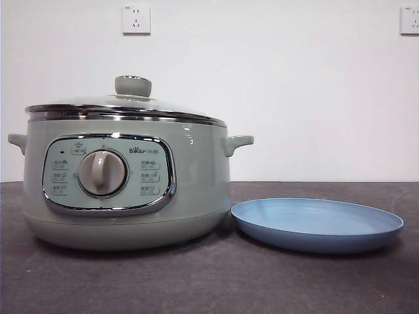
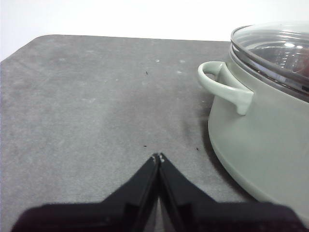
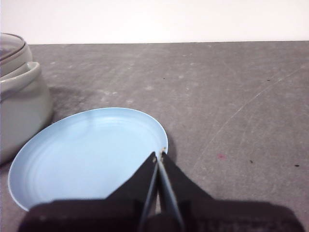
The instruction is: Take the pumpkin out from the steamer,put the pumpkin in the blue plate,close the lid
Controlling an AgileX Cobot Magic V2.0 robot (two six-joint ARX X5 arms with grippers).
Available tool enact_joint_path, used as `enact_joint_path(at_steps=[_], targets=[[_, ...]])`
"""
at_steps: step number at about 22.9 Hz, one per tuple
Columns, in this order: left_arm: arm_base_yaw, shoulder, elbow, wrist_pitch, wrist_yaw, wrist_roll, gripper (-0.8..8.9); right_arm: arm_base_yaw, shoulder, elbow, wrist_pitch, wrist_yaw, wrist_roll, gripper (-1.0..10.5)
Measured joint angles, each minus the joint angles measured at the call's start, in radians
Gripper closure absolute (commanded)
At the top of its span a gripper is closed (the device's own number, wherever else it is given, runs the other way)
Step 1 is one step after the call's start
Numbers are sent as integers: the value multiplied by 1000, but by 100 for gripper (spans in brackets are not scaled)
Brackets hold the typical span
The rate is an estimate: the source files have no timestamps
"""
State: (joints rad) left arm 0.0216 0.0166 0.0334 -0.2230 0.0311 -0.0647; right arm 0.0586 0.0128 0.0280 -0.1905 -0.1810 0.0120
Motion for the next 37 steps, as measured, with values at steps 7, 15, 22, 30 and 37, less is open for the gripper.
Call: enact_joint_path(at_steps=[7, 15, 22, 30, 37], targets=[[0, 0, 0, 7, 134, -196, 817, 0, 0, 0, 0, -2, 203, 963], [0, 0, 0, 14, 308, -340, 819, 0, 0, 0, 0, -3, 553, 963], [0, 1, 19, -25, 312, -370, 821, 0, 3, 27, -90, -29, 587, 963], [0, 3, 165, -118, 285, -375, 821, 0, 74, 159, -137, -29, 594, 963], [0, 86, 273, -158, 285, -375, 821, 0, 217, 326, -143, -29, 536, 963]])
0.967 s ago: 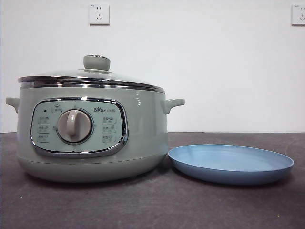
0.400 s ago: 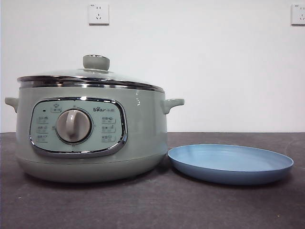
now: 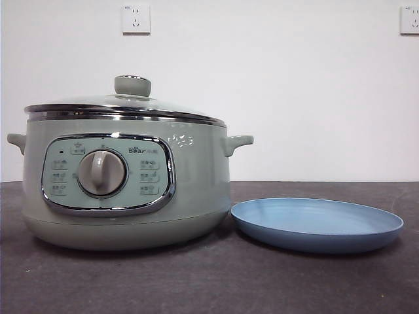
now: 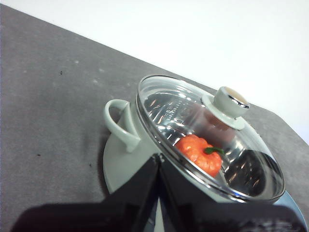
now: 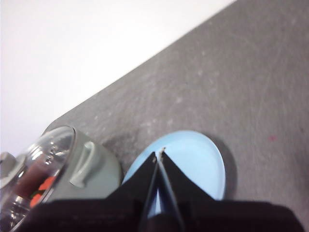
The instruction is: Take the pumpkin out from the steamer,put the pumpkin in the blue plate,close the lid
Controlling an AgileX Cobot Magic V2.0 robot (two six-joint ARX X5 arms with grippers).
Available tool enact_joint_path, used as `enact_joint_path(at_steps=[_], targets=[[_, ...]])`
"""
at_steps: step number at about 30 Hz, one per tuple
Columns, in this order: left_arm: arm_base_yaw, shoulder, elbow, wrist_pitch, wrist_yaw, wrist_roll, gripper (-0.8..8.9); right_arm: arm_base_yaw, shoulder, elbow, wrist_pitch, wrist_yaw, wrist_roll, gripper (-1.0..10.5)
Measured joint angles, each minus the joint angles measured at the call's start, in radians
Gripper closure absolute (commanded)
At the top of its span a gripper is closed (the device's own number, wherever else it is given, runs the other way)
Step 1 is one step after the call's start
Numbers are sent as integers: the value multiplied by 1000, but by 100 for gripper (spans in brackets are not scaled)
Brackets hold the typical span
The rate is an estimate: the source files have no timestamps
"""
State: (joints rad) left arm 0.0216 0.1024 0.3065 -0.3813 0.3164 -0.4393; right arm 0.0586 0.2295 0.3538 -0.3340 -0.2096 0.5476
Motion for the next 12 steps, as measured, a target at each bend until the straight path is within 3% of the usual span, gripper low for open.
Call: enact_joint_path(at_steps=[6, 12], targets=[[0, 153, 124, -16, 2, 59, 821, 0, 137, 157, -18, 0, -85, 963], [0, 330, 298, -89, 24, 187, 821, 0, 287, 351, -132, 0, -217, 963]])
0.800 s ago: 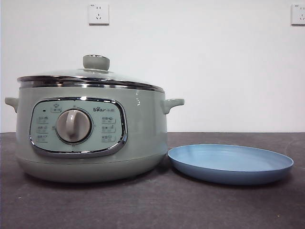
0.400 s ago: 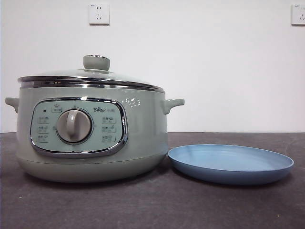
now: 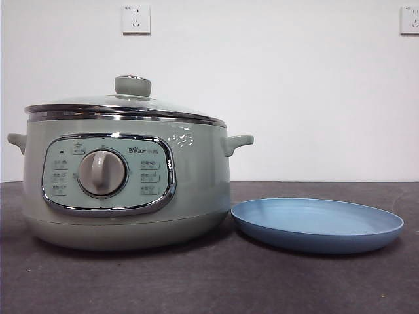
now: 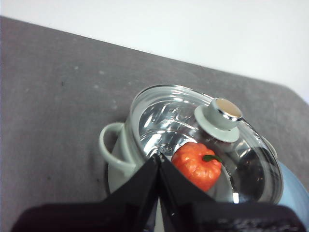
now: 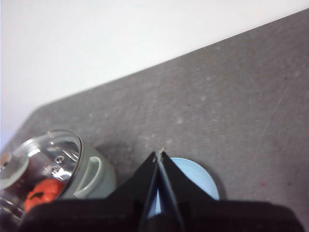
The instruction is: Take the pumpkin out from the steamer,put the pumpkin in the blue plate,close the lid
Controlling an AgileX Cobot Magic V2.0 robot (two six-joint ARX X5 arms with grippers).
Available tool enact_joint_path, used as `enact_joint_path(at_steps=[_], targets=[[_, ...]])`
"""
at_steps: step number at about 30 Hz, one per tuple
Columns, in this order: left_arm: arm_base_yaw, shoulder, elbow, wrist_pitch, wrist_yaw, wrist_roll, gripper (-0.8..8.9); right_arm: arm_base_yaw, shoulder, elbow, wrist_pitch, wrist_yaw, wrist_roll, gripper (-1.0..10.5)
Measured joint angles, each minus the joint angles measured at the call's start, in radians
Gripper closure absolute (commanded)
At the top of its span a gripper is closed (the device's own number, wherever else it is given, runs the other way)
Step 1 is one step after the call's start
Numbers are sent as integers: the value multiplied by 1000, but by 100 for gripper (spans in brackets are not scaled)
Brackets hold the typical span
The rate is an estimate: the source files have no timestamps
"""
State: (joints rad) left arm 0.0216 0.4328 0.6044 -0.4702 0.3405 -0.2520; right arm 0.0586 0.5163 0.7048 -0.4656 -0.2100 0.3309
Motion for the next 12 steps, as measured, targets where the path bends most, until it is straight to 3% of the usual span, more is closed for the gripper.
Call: enact_joint_path(at_steps=[8, 12], targets=[[0, 215, 254, -153, 93, 142, 818, 0, 217, 288, -224, -1, -207, 963], [-5, 302, 364, -237, 116, 197, 813, 0, 307, 411, -347, -74, -285, 963]])
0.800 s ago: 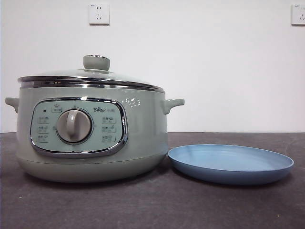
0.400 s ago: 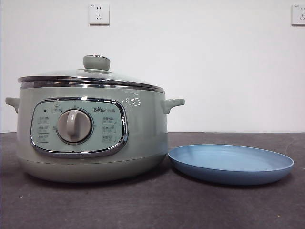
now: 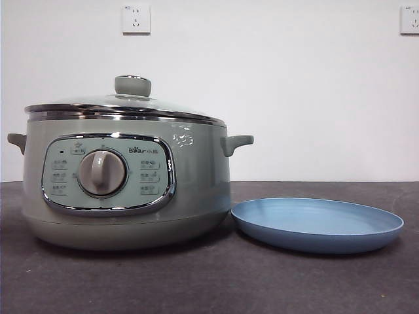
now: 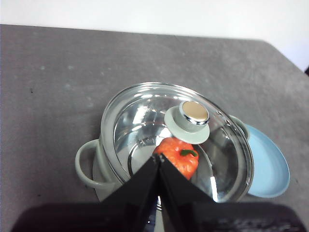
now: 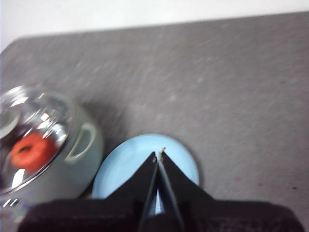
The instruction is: Take the pumpkin out from the steamer,put the pumpkin in the blue plate,close the lid
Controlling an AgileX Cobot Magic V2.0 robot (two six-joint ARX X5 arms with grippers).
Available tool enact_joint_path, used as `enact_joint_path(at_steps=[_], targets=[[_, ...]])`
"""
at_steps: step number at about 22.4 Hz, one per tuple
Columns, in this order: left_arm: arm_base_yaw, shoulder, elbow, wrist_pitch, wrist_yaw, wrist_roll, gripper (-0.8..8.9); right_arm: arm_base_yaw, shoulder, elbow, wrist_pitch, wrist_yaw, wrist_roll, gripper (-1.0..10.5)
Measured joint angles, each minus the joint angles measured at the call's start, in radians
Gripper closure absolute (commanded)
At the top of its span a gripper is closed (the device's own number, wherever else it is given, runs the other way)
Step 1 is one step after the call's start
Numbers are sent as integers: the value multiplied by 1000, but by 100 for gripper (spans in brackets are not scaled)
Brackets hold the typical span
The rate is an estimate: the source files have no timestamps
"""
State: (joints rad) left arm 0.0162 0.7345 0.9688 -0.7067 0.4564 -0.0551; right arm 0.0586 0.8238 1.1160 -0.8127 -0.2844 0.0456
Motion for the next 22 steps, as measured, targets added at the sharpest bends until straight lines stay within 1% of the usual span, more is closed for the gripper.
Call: enact_joint_path(at_steps=[1, 2, 3, 5, 7, 9, 12, 15, 17, 19, 22], targets=[[-3, 21, 25, -20, 4, 13, 812, 0, 21, 27, -29, -30, -16, 954], [-7, 43, 45, -34, 10, 23, 797, 0, 39, 50, -54, -56, -29, 918], [-10, 59, 60, -42, 14, 30, 750, 0, 53, 66, -69, -74, -38, 869], [-20, 88, 84, -50, 18, 37, 559, 2, 76, 87, -75, -84, -51, 705], [-32, 103, 95, -49, 19, 40, 409, 2, 88, 89, -78, -83, -54, 552], [-51, 116, 99, -44, 19, 40, 397, 2, 100, 89, -82, -83, -53, 446], [-101, 160, 99, 1, 18, 28, 397, 2, 113, 89, -82, -83, -51, 442], [-172, 215, 99, 109, 5, -4, 405, 16, 117, 89, -81, -82, -49, 442], [-227, 264, 99, 156, -37, -17, 405, 30, 124, 89, -80, -83, -45, 442], [-285, 328, 118, 154, -94, -21, 405, 40, 130, 89, -80, -83, -42, 443], [-366, 436, 203, 145, -186, -18, 405, 47, 142, 89, -80, -83, -42, 443]])
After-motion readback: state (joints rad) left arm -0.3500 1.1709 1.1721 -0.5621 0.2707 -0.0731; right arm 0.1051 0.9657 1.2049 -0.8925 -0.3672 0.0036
